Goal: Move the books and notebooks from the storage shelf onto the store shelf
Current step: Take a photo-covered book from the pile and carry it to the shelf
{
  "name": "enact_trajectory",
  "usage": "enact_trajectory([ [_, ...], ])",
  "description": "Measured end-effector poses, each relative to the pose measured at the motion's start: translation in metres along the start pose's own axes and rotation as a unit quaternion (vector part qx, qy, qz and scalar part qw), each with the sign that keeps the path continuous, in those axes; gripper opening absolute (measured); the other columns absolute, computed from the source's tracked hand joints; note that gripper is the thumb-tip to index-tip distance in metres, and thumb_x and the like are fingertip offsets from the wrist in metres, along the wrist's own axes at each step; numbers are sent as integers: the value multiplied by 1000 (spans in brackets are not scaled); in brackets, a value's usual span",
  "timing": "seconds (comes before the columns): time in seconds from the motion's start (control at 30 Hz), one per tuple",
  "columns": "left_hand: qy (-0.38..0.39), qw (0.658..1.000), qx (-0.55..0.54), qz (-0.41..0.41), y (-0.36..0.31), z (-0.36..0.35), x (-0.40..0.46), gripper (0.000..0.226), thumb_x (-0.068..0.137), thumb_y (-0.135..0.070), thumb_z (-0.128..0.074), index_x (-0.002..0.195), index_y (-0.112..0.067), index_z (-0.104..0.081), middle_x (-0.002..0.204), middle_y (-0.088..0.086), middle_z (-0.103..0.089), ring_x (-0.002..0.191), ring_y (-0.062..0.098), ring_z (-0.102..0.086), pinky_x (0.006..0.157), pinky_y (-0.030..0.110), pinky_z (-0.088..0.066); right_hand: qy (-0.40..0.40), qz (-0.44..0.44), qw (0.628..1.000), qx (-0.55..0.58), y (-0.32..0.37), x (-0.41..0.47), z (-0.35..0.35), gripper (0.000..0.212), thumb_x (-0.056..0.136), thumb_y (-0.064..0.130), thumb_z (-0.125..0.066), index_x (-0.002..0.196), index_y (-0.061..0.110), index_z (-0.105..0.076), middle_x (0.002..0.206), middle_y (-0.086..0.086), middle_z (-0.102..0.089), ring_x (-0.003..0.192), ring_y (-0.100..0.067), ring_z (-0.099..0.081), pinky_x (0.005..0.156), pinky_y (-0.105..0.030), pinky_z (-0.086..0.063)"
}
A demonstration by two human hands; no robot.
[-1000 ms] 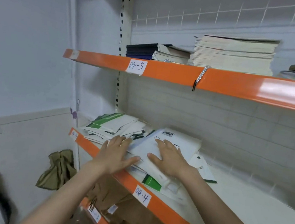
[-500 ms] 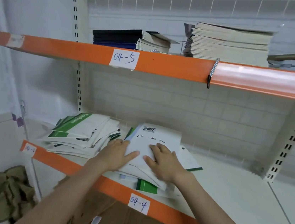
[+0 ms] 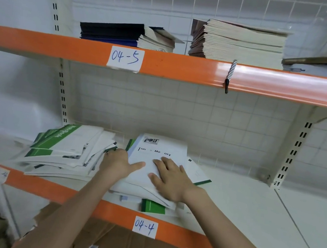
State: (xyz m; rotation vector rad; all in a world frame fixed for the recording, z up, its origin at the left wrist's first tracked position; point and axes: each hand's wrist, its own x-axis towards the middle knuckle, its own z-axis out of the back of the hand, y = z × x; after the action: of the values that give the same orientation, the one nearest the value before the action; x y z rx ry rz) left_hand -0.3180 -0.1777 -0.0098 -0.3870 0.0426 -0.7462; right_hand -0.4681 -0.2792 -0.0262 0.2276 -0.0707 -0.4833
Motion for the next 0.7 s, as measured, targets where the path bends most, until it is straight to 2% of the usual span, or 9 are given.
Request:
enact_trajectory([
  [0.1,18,997,-74,9,-6,10,2,54,75,-58,-68,80,-10,-44,75,-1,-45,67,14,-46,51,25,-31,4,1,1000,-6,-1,-2,2,61,99,52,-21,152,24,-11,160,-2,-4,147,-18,-3,119,-47,-3],
  [0.2,14,987,-159,5,-11,16,5,59,82,-36,-71,119,0,-42,108,11,-54,90,22,-53,61,27,-36,3,3,1000,-1,-4,-4,4,61,99,52,-23,152,24,-12,160,-2,-6,147,-17,-5,119,-46,-4],
  [0.23,9,983,-181,-1,-12,16,5,57,85,-30,-68,123,1,-39,116,14,-53,97,26,-53,66,28,-36,2,4,1000,6,-5,-5,5,62,99,52,-25,152,23,-14,159,-2,-8,147,-17,-6,119,-45,-5],
  [0.33,6,950,-313,-4,-10,16,8,32,88,-19,-65,106,-6,-41,110,14,-50,89,23,-47,65,28,-33,-37,-7,995,91,-8,-8,9,58,98,49,-35,145,16,-30,151,-7,-26,142,-24,-22,116,-39,-19],
  [0.43,7,893,-449,32,-8,17,6,33,88,-14,-66,110,-7,-42,107,7,-44,92,21,-42,67,27,-32,-143,-84,966,196,-13,-8,17,56,95,45,-48,135,7,-37,136,-10,-39,130,-28,-38,104,-33,-32],
  [0.5,7,865,-499,56,-5,17,6,30,86,-13,-68,103,-9,-43,103,5,-47,93,21,-43,64,26,-31,-203,-156,935,247,-19,-5,24,58,91,43,-57,130,3,-41,132,-14,-48,121,-30,-48,96,-34,-40],
  [0.57,11,841,-536,74,-1,15,9,30,84,-14,-70,94,-10,-42,100,7,-51,92,22,-46,65,27,-33,-225,-212,894,324,-23,-3,34,48,89,38,-62,115,0,-52,113,-16,-62,101,-30,-59,82,-33,-46],
  [0.67,14,834,-546,82,2,13,10,31,84,-15,-70,79,-13,-40,89,4,-51,82,19,-48,62,25,-32,-135,-238,770,576,-20,-7,45,23,92,27,-59,89,5,-60,76,-9,-64,58,-19,-62,50,-23,-48],
  [0.7,13,836,-541,86,0,13,10,32,86,-16,-68,75,-15,-38,86,3,-49,77,17,-47,60,25,-31,-113,-236,733,628,-17,-9,46,16,94,21,-57,86,7,-59,71,-7,-62,51,-15,-60,43,-20,-47],
])
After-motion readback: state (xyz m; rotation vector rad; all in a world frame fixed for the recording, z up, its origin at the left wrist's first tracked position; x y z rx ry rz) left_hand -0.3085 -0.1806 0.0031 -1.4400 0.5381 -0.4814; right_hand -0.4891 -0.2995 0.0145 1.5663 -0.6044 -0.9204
